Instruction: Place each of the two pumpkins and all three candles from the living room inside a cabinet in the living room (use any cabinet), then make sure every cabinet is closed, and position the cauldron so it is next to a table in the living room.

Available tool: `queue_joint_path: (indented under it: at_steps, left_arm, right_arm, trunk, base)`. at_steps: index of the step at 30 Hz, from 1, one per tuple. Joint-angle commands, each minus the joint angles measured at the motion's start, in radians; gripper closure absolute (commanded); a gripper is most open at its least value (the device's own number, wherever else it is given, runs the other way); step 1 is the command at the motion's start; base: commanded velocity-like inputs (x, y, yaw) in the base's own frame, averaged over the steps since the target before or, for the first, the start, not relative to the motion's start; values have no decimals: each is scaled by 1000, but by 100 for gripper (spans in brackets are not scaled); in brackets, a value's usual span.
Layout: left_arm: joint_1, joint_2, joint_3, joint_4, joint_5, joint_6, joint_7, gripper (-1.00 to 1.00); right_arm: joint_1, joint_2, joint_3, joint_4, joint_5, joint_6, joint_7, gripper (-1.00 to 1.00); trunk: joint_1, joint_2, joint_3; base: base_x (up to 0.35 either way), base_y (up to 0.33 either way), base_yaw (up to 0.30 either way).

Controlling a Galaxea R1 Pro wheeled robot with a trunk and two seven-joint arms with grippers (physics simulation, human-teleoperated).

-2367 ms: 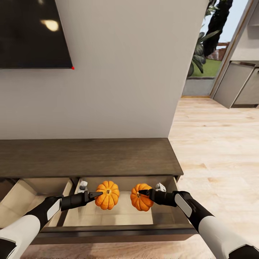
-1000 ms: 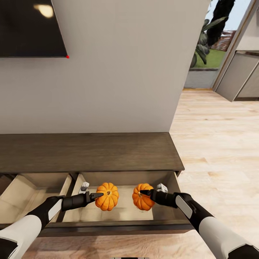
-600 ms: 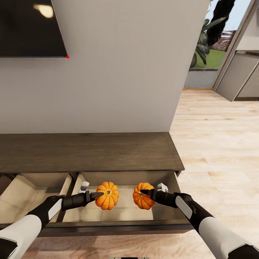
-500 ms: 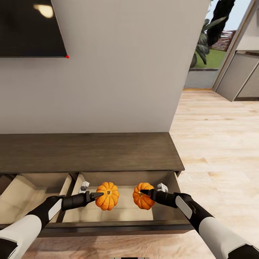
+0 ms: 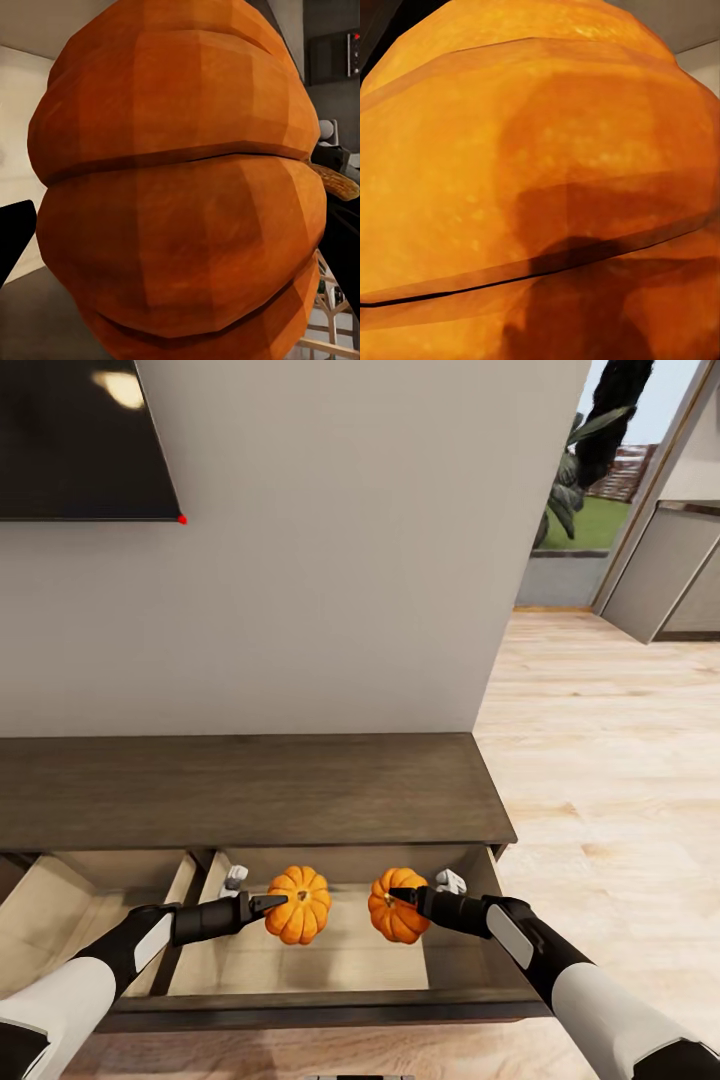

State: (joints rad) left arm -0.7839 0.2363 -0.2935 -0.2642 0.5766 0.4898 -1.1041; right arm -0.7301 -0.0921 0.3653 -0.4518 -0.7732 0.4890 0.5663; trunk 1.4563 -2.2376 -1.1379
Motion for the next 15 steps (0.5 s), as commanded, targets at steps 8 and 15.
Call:
queue_joint_path:
  at_steps: [8, 15]
  left_arm:
    - [0, 0, 1, -1, 0, 0, 0, 100]
    - [0, 0, 1, -2, 0, 0, 0, 100]
  right_arm:
    - [0, 0, 0, -1, 0, 0, 0, 100]
    - [0, 0, 0, -1, -1, 0, 0, 100]
  trunk:
    - [31, -56, -25]
    - [57, -105, -47]
  base:
    - [0, 0, 0]
    - [0, 0, 0]
